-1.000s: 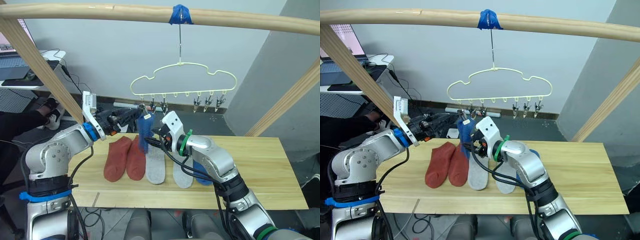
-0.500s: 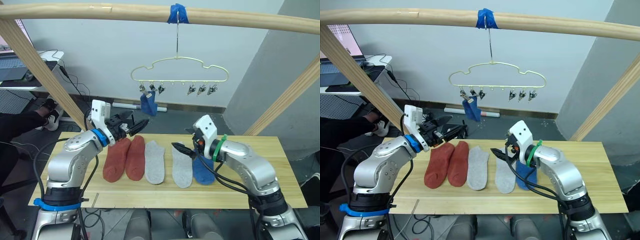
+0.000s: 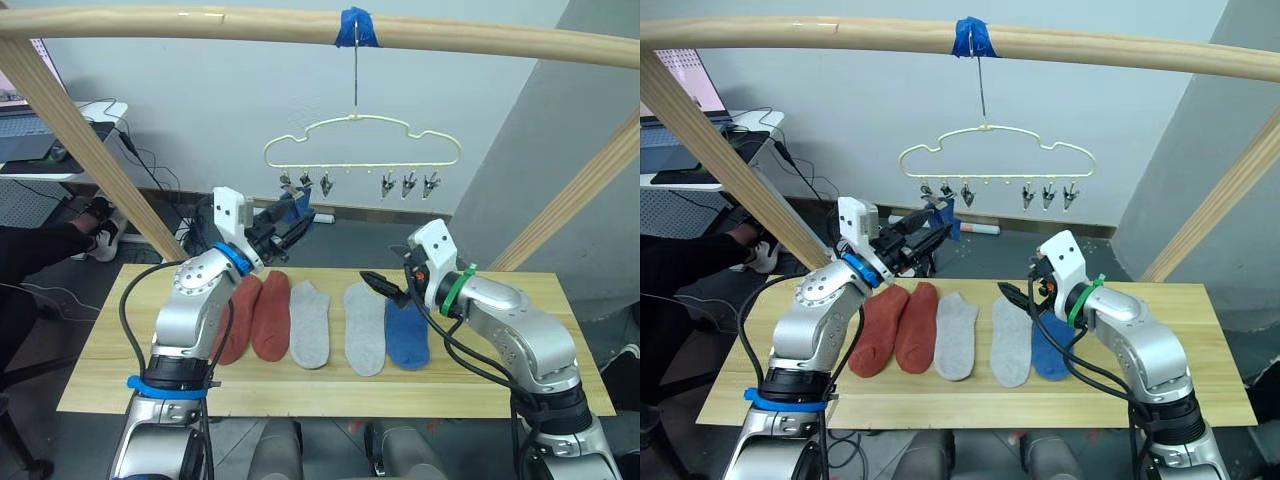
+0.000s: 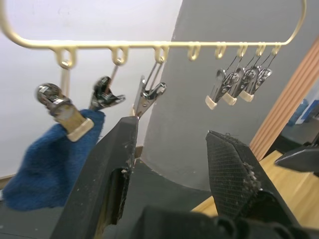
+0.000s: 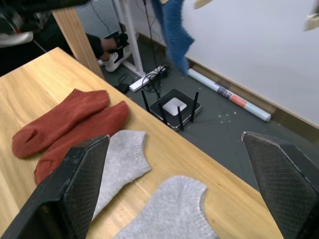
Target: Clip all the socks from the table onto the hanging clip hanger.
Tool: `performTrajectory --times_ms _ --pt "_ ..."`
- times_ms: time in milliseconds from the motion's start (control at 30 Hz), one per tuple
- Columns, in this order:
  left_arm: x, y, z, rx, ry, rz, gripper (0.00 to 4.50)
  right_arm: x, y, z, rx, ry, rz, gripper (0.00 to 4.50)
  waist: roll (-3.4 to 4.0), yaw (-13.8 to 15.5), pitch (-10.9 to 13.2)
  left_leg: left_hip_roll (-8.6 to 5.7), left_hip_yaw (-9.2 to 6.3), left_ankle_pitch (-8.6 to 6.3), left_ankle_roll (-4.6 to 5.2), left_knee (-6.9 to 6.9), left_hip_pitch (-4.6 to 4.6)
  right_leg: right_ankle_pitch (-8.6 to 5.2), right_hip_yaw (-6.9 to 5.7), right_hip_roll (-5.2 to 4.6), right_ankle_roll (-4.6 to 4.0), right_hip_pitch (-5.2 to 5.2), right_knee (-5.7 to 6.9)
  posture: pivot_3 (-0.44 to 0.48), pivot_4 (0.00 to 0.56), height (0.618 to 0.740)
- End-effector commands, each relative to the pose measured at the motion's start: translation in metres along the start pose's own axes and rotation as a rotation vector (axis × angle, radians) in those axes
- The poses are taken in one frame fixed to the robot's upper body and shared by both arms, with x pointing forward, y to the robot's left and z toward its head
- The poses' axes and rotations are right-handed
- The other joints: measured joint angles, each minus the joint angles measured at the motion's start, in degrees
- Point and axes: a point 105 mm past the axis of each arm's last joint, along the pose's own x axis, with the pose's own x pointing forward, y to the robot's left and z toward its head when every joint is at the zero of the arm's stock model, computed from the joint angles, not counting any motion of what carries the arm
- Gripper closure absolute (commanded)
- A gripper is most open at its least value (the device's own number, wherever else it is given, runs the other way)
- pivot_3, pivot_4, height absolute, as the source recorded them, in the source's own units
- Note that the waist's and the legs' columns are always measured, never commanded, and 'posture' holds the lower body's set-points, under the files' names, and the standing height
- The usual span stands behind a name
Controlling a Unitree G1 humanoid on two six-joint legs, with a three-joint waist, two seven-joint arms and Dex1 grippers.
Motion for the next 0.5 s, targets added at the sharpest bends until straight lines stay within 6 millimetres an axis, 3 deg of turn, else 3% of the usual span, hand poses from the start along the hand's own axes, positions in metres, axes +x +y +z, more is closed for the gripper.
performTrajectory --times_ms 33,500 --pt "0.011 0.002 0.011 0.053 -0.049 0.015 2.07 -0.003 0.002 0.016 -0.027 -0.056 0.001 0.00 0.00 0.0 0.0 0.00 0.00 0.00 0.00 0.01 0.00 0.00 0.00 0.00 0.00 0.00 0.00 -0.020 0.177 0.740" --pt "0.042 0.032 -0.005 0.139 -0.037 0.145 2.07 -0.002 0.000 0.019 -0.033 -0.057 -0.015 0.00 0.00 -0.1 0.0 -0.02 0.00 0.00 0.00 0.04 -0.02 0.00 -0.01 0.01 0.00 0.01 0.01 -0.045 0.179 0.740"
